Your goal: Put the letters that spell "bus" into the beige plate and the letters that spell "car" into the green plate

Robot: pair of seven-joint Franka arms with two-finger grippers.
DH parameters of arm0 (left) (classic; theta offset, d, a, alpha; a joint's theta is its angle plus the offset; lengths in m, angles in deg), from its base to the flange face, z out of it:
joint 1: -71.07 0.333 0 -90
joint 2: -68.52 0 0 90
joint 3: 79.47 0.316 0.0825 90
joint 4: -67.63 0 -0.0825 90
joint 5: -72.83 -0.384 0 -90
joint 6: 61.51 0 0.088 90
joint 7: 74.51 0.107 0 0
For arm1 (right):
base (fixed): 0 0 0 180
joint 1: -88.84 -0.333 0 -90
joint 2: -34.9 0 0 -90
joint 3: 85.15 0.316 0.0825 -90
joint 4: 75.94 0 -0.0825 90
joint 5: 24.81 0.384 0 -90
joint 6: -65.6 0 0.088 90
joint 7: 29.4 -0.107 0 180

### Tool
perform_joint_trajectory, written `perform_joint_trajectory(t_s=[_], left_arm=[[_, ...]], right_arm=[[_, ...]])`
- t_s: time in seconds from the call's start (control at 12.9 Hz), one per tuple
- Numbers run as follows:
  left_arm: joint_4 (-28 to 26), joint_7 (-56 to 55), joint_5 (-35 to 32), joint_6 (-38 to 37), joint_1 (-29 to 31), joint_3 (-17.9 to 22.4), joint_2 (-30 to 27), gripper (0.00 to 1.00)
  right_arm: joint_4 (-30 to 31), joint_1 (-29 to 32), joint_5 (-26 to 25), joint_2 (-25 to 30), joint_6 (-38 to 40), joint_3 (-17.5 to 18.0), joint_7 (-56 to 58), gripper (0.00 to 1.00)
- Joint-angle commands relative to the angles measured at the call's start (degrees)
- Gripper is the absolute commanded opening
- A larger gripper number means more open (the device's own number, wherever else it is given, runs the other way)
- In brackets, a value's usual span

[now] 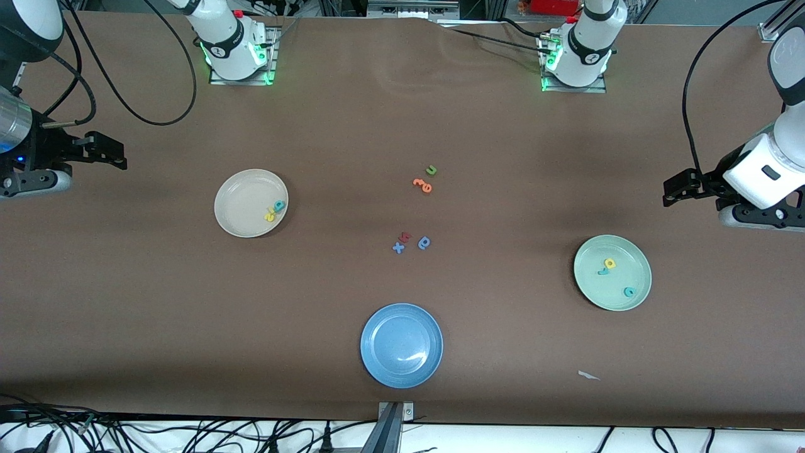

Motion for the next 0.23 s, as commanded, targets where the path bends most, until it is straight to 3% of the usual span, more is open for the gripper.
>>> perform_joint_trajectory(t_s=[0.0,0.16], left_arm=[[1.6,0.8,1.3,-1.1,0.0,0.1,0.6,1.0],[1.6,0.8,1.3,-1.1,0.0,0.1,0.6,1.0]], right_arm=[[-1.8,-0.5,0.2,-0.8,1.4,-0.5,0.0,1.0],[-1.8,-0.6,0.3,-0.8,1.5,-0.5,0.0,1.0]])
